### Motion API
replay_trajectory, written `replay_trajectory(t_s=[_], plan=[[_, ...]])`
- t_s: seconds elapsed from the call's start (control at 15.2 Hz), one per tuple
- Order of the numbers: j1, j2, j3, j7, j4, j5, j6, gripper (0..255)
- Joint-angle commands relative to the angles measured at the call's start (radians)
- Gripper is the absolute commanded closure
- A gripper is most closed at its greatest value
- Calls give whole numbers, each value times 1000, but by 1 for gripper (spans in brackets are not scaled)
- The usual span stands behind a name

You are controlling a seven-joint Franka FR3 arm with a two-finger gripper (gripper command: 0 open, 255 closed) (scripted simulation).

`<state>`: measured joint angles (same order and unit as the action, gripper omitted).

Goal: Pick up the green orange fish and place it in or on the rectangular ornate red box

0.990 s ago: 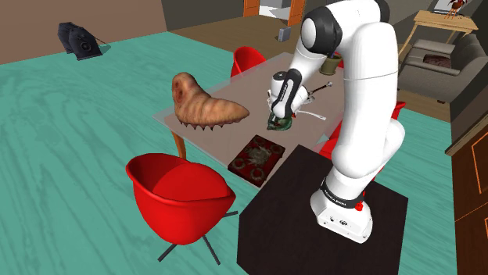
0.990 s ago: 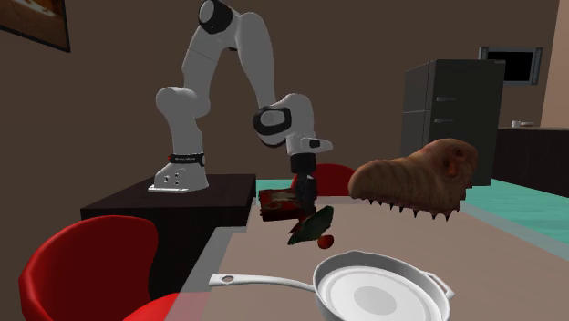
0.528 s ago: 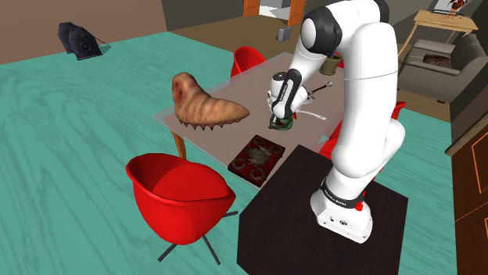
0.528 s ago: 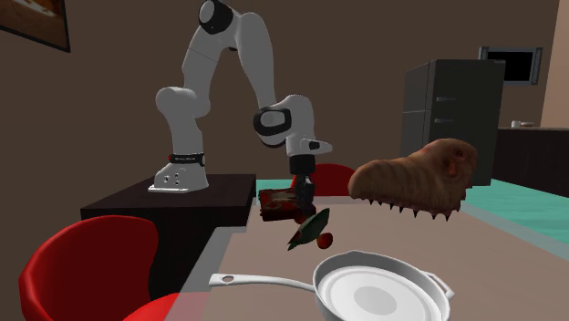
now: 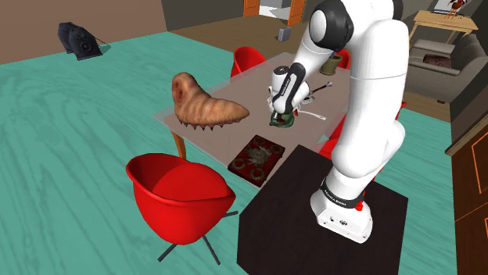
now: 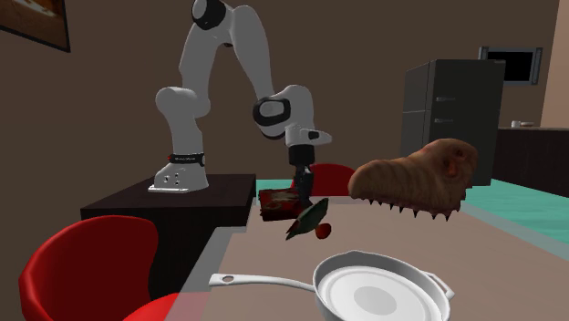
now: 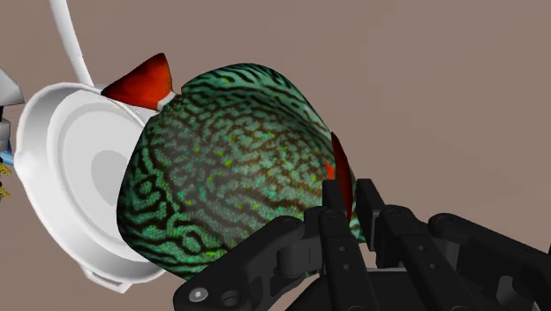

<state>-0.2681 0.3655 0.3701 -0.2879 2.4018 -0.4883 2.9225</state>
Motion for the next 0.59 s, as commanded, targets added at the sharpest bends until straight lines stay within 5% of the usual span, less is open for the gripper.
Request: replay_trajectory(t_s=[0.0, 0.53], plan=[[-1, -31, -2, -10, 7, 2, -23, 255], [-4, -148, -11, -52, 20, 19, -125, 255]])
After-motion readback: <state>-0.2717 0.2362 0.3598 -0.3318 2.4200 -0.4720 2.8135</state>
